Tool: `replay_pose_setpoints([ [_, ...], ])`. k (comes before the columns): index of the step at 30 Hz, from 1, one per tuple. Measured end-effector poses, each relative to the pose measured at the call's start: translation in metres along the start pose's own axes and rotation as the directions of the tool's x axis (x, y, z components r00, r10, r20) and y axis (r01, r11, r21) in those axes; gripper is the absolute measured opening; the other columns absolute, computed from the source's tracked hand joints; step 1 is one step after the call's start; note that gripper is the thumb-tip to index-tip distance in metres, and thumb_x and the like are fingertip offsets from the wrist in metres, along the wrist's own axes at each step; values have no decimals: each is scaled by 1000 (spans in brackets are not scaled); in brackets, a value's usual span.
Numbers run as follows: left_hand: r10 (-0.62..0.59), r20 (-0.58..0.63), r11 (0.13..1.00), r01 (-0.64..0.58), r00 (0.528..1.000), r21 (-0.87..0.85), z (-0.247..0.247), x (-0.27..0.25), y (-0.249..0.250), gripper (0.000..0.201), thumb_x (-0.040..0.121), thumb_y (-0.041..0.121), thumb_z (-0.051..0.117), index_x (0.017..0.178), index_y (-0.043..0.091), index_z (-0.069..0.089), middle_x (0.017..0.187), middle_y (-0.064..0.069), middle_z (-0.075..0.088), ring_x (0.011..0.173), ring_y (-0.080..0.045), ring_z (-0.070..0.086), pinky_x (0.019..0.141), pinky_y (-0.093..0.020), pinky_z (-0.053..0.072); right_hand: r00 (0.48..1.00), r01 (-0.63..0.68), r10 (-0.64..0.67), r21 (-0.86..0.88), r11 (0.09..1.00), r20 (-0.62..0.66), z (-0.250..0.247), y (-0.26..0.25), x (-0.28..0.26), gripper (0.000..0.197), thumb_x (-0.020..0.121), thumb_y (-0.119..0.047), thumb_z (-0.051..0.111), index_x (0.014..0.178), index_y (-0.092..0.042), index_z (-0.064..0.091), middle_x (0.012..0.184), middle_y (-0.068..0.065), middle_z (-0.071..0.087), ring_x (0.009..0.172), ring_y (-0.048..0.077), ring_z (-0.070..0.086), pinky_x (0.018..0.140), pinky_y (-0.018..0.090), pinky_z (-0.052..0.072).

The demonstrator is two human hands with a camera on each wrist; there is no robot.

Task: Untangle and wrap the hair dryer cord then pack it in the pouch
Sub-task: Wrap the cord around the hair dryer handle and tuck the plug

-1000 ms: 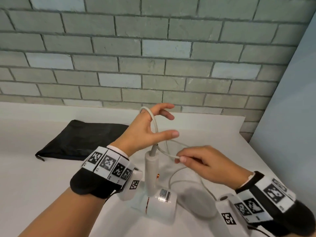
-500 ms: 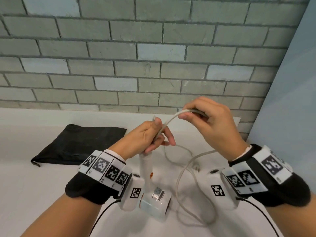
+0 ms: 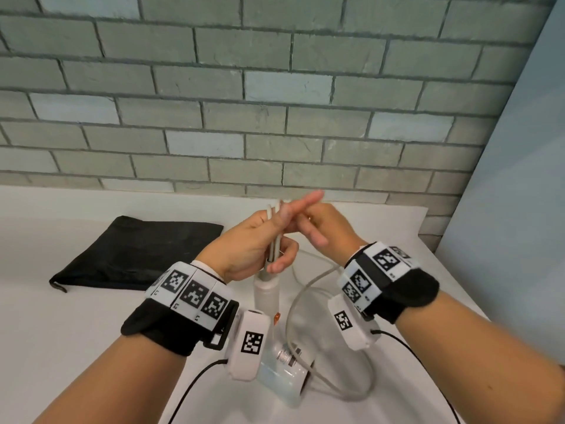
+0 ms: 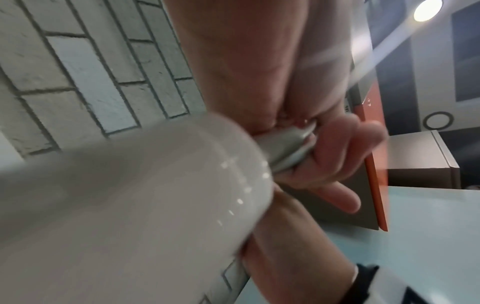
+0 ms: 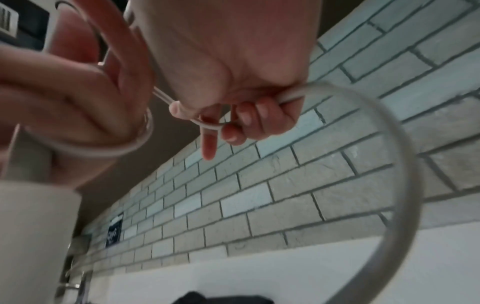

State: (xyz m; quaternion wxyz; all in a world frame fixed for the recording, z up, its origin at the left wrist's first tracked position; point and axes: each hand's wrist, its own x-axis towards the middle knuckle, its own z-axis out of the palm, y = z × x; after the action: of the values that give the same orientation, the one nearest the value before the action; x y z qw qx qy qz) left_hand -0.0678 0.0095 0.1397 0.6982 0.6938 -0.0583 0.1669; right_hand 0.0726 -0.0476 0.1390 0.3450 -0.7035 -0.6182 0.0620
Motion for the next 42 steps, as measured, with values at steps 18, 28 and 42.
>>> replay_pose_setpoints([
  [18, 250, -401, 965, -192, 881, 178, -28, 4, -12, 66, 88, 32, 40, 135, 53, 0, 152, 17, 15, 132, -6, 39, 103, -18, 38, 947, -262, 88, 586, 767, 307, 35, 40, -76, 27, 97, -12, 35, 116, -23, 50, 59, -6, 29, 47, 6, 30, 39, 19, 40],
  [28, 227, -268, 781, -10, 936, 625, -22, 5, -3, 61, 92, 26, 39, 139, 32, 0, 93, 0, 71, 91, -2, 67, 89, -9, 44, 929, 365, -370, -158, 917, 1, 11, 8, -75, 54, 91, -53, 18, 110, -17, 54, 103, 6, 68, 89, 21, 63, 75, 30, 46],
  [42, -28, -184, 980, 64, 983, 190, -36, -8, 8, 36, 89, 37, 41, 57, 22, 46, 42, 12, 31, 40, -8, 29, 70, -23, 48, 925, -136, -89, 539, 831, 370, -36, -4, -51, 4, 90, -5, 49, 92, -8, 50, 73, -3, 54, 63, 13, 58, 78, 34, 55],
])
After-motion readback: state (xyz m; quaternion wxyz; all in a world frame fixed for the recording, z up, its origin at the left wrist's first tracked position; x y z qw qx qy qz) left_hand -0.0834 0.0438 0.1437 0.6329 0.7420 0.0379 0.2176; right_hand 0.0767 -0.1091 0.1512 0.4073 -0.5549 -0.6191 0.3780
